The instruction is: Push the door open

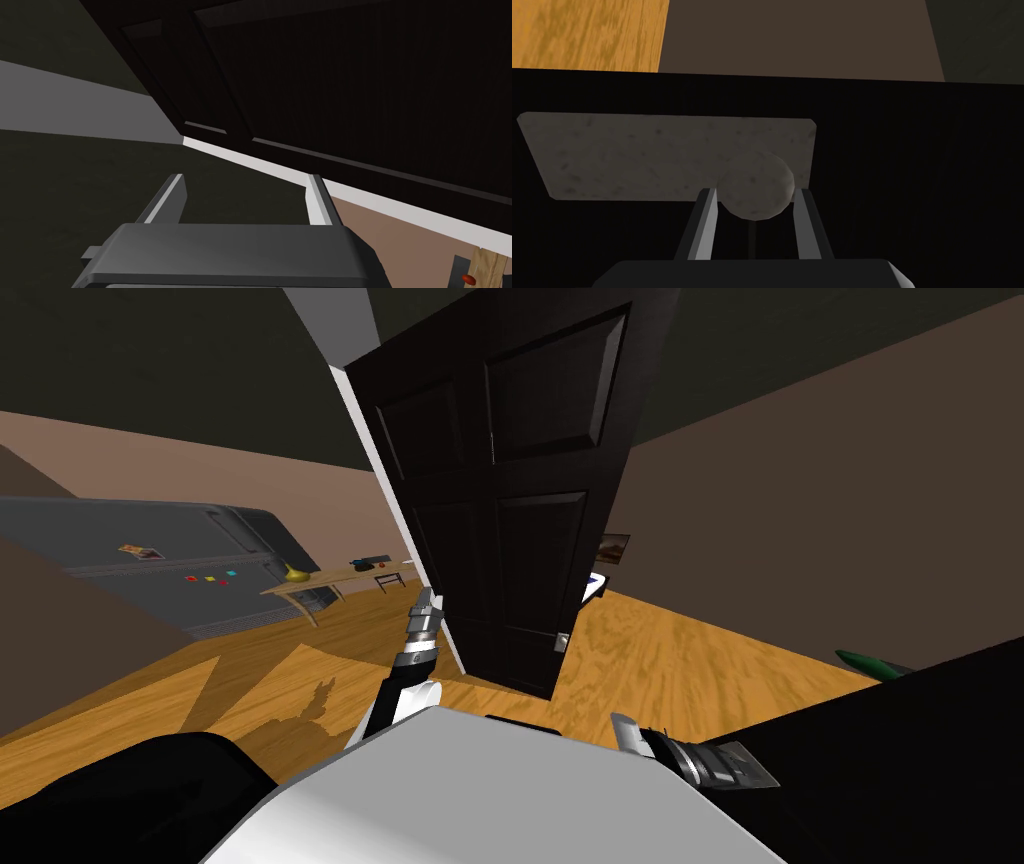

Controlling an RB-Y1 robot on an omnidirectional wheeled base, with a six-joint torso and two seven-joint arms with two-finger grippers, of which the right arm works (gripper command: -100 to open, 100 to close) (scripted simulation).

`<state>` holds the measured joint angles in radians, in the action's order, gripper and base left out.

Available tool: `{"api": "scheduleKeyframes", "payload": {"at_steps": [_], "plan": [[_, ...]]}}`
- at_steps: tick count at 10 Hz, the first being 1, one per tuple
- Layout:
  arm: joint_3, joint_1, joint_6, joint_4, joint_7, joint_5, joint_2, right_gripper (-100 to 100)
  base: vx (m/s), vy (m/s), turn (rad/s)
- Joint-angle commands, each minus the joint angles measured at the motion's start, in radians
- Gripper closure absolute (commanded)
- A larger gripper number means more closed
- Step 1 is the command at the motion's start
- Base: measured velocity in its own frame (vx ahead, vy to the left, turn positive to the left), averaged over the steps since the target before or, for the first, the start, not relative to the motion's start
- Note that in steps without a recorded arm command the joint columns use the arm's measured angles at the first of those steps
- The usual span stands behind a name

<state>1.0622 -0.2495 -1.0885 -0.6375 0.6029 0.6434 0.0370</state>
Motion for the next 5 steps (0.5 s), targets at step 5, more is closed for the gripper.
{"api": "scheduleKeyframes", "payload": {"at_steps": [5], "plan": [[0.052, -0.007, -0.038, -0.003, 0.021, 0.039, -0.043, 100, 0.013, -0.106, 0.06]]}}
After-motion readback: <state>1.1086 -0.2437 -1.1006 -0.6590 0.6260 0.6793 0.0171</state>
